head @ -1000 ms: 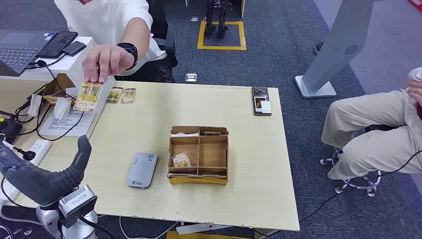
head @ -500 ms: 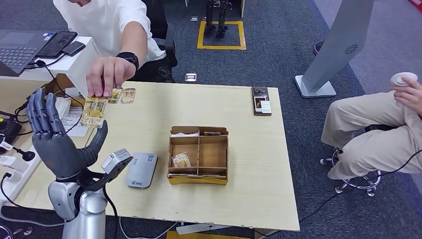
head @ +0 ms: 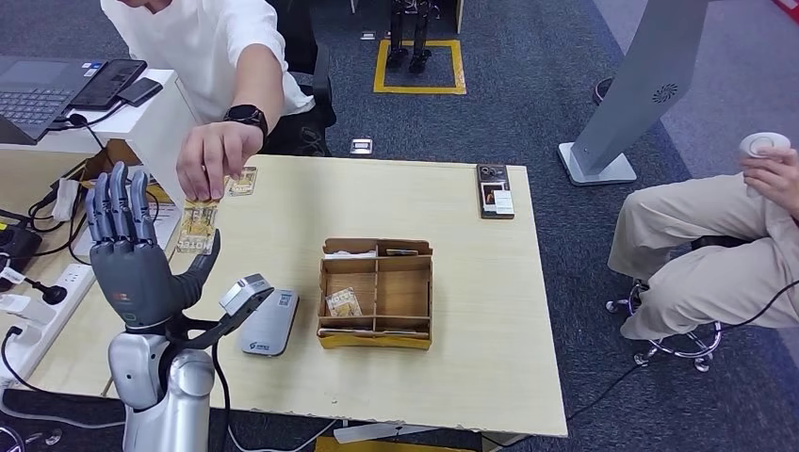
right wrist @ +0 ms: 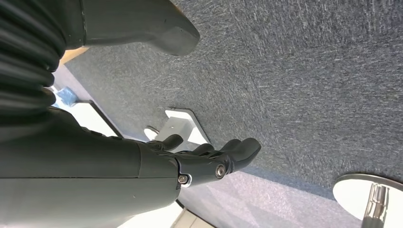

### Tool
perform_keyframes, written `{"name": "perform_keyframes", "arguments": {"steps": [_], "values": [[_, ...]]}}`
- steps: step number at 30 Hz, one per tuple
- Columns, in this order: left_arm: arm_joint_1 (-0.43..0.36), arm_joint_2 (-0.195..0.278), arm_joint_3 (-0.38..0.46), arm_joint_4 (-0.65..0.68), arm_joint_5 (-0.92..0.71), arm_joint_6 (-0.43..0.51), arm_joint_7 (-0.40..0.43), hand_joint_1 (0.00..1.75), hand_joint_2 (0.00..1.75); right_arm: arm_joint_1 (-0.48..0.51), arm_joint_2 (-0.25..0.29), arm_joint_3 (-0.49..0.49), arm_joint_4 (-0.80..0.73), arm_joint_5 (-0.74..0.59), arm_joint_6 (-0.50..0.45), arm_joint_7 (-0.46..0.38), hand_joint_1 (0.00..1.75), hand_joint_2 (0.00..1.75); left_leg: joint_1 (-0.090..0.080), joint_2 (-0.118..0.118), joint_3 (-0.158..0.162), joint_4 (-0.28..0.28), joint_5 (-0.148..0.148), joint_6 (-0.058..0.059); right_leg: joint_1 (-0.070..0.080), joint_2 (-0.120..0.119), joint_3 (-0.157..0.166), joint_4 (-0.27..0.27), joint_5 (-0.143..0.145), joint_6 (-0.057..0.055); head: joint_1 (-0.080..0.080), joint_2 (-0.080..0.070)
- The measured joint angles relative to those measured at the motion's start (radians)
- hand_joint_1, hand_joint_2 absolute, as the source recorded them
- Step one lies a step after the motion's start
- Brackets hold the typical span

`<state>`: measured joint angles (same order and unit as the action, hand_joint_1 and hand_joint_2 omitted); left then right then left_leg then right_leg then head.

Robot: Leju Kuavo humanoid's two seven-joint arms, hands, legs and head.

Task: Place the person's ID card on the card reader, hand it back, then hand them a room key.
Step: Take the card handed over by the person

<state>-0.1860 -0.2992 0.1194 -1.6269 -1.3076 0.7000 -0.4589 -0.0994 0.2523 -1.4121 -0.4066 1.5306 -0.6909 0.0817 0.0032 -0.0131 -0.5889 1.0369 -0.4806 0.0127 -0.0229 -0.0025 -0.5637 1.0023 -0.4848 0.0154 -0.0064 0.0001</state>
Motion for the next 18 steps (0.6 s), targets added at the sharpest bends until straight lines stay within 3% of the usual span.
{"name": "perform_keyframes", "arguments": {"steps": [1,18], "values": [[0.0,0.0,0.0,0.003,0.001,0.0,0.001,1.75,1.75,0.0,-0.001,0.001,0.001,0.001,0.0,0.0,0.0,1.75,0.0,0.0,0.0,0.0,0.0,0.0,0.0,0.0,0.0,0.0,0.0,0.0,0.0,0.0],[-0.003,-0.001,0.0,0.016,0.082,0.001,-0.053,1.75,1.75,0.0,-0.003,0.001,0.004,-0.007,0.0,-0.006,0.0,1.75,0.0,0.0,0.0,0.0,0.0,0.0,0.0,0.0,0.0,0.0,0.0,0.0,0.0,0.0]]}}
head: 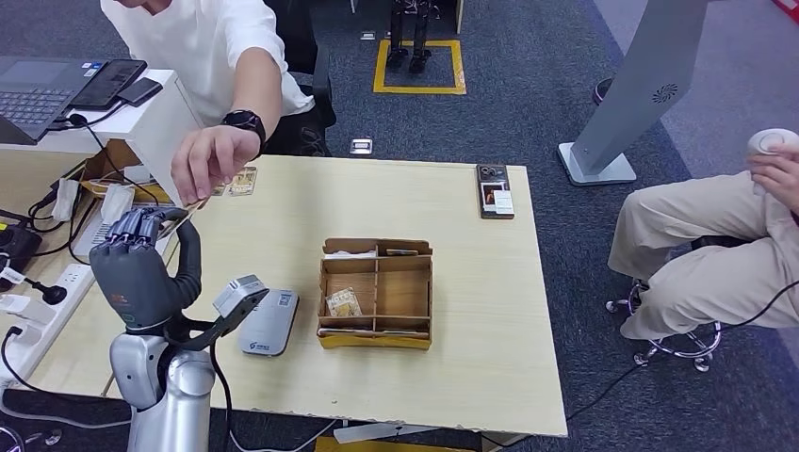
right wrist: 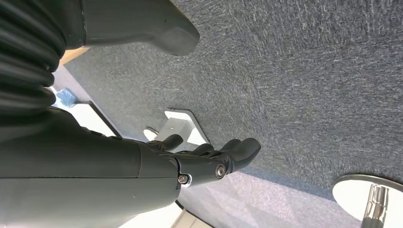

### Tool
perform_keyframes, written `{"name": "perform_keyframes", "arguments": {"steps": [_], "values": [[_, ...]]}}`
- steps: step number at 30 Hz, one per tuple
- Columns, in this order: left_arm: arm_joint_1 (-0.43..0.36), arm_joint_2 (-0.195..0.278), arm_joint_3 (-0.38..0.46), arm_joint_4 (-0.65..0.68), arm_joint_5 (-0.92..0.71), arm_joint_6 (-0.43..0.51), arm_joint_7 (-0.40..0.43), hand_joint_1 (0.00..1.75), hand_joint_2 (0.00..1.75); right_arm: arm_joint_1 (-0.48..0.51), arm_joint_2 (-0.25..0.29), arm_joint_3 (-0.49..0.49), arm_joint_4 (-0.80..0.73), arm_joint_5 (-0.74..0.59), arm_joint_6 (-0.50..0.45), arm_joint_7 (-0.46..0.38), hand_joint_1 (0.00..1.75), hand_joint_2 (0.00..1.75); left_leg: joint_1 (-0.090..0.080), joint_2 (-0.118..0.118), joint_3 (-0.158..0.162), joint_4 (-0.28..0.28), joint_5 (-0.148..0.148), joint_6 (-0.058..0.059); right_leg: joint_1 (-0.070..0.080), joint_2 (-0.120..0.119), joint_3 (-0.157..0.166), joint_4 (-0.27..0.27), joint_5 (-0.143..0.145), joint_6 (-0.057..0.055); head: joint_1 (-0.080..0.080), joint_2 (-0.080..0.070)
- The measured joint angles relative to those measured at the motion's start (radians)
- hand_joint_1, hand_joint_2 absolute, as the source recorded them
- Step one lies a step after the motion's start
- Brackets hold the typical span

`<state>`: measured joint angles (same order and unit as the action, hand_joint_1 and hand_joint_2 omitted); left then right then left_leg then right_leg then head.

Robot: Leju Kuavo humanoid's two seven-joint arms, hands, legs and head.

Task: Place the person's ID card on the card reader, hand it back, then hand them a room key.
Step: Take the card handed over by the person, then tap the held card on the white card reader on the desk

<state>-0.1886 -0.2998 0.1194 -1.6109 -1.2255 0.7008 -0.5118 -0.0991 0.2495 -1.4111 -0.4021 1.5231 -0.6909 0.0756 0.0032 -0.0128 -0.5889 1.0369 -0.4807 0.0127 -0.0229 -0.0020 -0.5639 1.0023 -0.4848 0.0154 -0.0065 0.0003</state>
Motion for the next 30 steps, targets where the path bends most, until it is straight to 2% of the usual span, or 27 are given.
{"name": "perform_keyframes", "arguments": {"steps": [24,30], "values": [[0.0,0.0,0.0,-0.01,-0.055,0.0,0.017,1.75,1.75,0.0,0.0,0.0,0.0,-0.016,0.0,-0.005,0.0,1.75,0.0,0.0,0.0,0.0,0.0,0.0,0.0,0.0,0.0,0.0,0.0,0.0,0.0,0.0],[0.004,0.0,0.035,-0.011,-0.084,0.001,0.023,1.75,1.75,0.0,0.0,0.0,0.0,-0.02,0.0,-0.004,0.0,1.75,0.0,0.0,0.0,0.0,0.0,0.0,0.0,0.0,0.0,0.0,0.0,0.0,0.0,0.0]]}}
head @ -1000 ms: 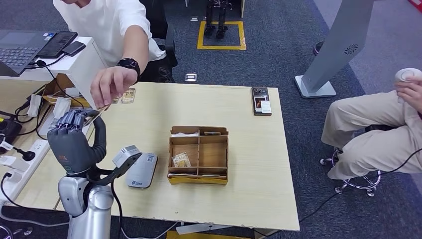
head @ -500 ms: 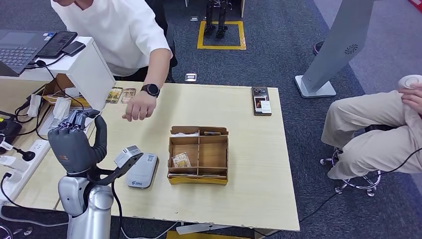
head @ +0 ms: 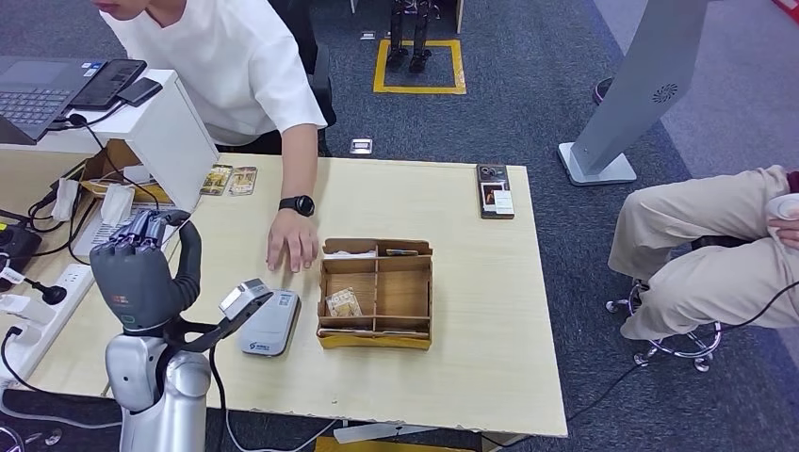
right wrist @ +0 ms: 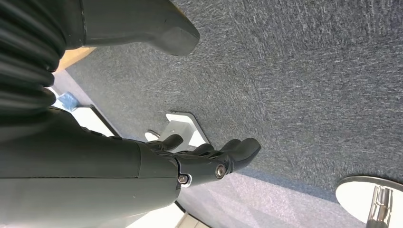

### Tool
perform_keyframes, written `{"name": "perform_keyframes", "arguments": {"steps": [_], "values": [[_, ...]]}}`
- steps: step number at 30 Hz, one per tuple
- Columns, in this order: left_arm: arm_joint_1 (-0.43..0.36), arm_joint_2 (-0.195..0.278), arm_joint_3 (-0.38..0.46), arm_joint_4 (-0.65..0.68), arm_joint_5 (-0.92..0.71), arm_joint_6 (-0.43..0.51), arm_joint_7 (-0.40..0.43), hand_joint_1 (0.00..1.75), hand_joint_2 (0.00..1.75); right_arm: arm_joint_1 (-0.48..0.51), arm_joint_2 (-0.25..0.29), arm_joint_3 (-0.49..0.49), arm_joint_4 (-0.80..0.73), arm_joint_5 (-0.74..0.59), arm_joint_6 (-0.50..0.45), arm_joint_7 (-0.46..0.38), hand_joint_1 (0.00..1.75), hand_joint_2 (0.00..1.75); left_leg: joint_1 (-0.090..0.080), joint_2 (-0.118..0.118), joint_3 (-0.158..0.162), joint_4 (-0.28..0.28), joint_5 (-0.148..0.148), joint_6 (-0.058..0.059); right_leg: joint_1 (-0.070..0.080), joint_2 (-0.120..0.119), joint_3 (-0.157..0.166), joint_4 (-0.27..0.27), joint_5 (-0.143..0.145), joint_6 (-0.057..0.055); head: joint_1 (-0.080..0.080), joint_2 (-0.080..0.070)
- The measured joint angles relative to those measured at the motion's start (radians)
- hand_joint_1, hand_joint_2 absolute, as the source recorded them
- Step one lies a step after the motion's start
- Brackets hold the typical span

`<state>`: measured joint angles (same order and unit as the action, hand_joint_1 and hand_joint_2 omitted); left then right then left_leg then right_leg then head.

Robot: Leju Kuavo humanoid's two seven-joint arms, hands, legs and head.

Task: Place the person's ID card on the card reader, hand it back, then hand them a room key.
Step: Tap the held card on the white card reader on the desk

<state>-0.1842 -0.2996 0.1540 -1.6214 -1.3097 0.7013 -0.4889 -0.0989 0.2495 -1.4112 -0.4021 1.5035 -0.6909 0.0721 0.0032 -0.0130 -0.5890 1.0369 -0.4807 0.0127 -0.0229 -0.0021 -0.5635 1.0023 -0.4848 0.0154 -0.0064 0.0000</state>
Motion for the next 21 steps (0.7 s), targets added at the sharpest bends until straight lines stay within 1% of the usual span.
{"name": "perform_keyframes", "arguments": {"steps": [10,14,21], "values": [[0.024,-0.001,0.158,0.002,-0.001,0.0,-0.033,1.75,1.75,0.0,0.0,-0.007,0.0,-0.006,0.0,0.005,0.0,1.75,0.0,0.0,0.0,0.0,0.0,0.0,0.0,0.0,0.0,0.0,0.0,0.0,0.0,0.0],[0.03,-0.001,0.19,0.008,-0.029,0.0,-0.012,1.75,1.75,0.0,0.0,-0.01,-0.001,-0.006,0.0,0.005,0.0,1.75,0.0,0.0,0.0,0.0,0.0,0.0,0.0,0.0,0.0,0.0,0.0,0.0,0.0,0.0],[0.035,-0.001,0.21,0.022,-0.051,0.0,0.013,1.75,1.75,0.0,0.0,-0.022,-0.002,-0.006,0.0,0.005,0.0,1.75,0.0,0.0,0.0,0.0,0.0,0.0,0.0,0.0,0.0,0.0,0.0,0.0,0.0,0.0]]}}
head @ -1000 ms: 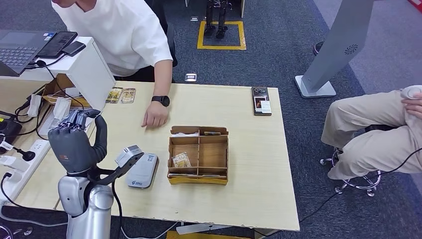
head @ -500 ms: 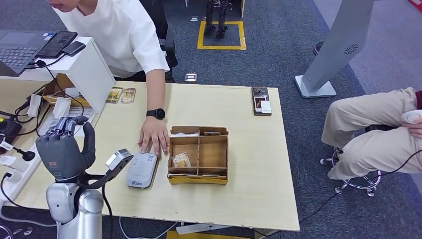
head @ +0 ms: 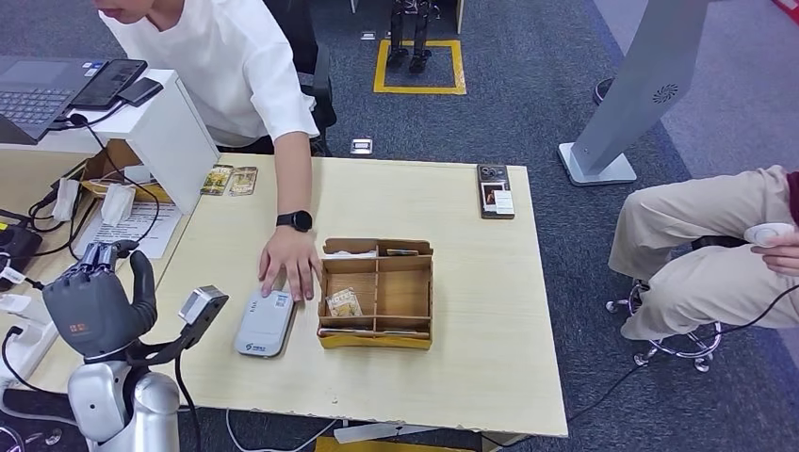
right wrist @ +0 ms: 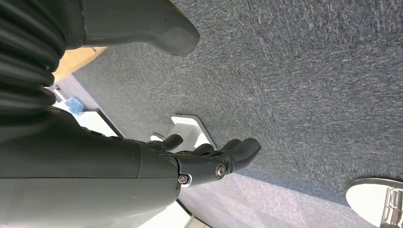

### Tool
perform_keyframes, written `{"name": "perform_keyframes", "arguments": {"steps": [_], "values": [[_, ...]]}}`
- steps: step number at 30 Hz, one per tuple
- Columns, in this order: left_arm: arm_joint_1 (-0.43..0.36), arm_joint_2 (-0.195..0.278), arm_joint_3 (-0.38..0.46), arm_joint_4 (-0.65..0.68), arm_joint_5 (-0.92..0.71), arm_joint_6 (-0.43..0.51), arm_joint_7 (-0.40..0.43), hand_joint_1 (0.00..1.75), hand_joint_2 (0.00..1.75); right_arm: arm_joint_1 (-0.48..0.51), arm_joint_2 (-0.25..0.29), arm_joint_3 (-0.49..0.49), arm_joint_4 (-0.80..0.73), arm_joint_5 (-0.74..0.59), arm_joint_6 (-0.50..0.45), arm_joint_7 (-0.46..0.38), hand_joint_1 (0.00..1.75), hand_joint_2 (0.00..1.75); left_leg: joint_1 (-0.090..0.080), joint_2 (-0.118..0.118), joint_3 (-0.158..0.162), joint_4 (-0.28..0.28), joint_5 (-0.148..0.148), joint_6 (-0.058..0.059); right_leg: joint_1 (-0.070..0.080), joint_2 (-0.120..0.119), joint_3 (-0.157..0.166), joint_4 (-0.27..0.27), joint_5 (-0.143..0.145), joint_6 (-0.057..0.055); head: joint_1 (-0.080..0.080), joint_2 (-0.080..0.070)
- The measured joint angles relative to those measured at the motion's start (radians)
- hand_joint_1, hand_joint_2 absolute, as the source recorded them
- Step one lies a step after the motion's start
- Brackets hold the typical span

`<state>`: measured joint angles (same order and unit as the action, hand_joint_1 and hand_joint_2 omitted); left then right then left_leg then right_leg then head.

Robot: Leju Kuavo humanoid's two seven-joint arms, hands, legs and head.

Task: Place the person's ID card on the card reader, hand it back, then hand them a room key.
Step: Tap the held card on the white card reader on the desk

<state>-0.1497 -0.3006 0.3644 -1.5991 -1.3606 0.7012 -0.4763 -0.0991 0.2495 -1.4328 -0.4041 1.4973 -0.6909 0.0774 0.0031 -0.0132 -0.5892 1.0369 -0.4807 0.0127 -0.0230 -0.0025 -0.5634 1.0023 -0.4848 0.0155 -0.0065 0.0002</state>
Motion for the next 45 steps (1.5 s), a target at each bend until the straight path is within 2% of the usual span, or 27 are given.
{"name": "perform_keyframes", "arguments": {"steps": [12,21,25,30,38,45], "values": [[0.01,0.002,0.003,0.059,-0.058,0.0,0.076,1.75,1.75,-0.004,0.0,-0.003,-0.001,-0.014,0.0,0.012,0.0,1.75,0.0,0.0,0.0,0.0,0.0,0.0,0.0,0.0,0.0,0.0,0.0,0.0,0.0,0.0],[0.048,0.01,-0.056,0.151,-0.139,0.0,0.22,1.75,1.75,-0.007,0.0,-0.033,-0.001,0.017,0.0,-0.003,0.0,1.75,0.0,-0.001,0.0,0.0,0.0,0.0,0.0,-0.001,0.0,0.0,0.0,0.0,0.0,0.0],[0.065,0.023,-0.116,0.215,-0.153,0.0,0.321,1.75,1.75,-0.004,0.0,-0.029,-0.001,-0.029,0.0,0.006,0.0,1.75,0.0,-0.001,0.0,0.0,0.0,0.0,0.0,-0.001,0.0,0.0,0.0,0.0,0.0,0.0],[0.081,0.044,-0.178,0.306,-0.17,0.0,0.388,1.75,1.75,0.006,0.0,0.022,-0.001,-0.092,0.0,0.021,0.0,1.75,0.0,-0.001,0.0,0.0,0.0,0.0,0.0,-0.001,0.0,0.0,0.0,0.0,0.0,0.0],[0.086,0.077,-0.235,0.408,-0.162,0.0,0.453,1.75,1.75,0.008,0.0,0.045,-0.001,-0.075,0.0,0.014,0.0,1.75,0.0,-0.001,0.0,0.0,0.0,0.0,0.0,-0.001,0.0,0.0,0.0,0.0,0.0,0.0],[0.08,0.096,-0.251,0.505,-0.169,0.004,0.449,1.75,1.75,0.007,0.0,0.037,0.0,-0.058,0.0,-0.005,0.0,1.75,0.0,-0.001,0.0,0.0,0.0,0.001,0.0,-0.002,0.0,0.0,0.0,0.0,0.0,0.0]]}}
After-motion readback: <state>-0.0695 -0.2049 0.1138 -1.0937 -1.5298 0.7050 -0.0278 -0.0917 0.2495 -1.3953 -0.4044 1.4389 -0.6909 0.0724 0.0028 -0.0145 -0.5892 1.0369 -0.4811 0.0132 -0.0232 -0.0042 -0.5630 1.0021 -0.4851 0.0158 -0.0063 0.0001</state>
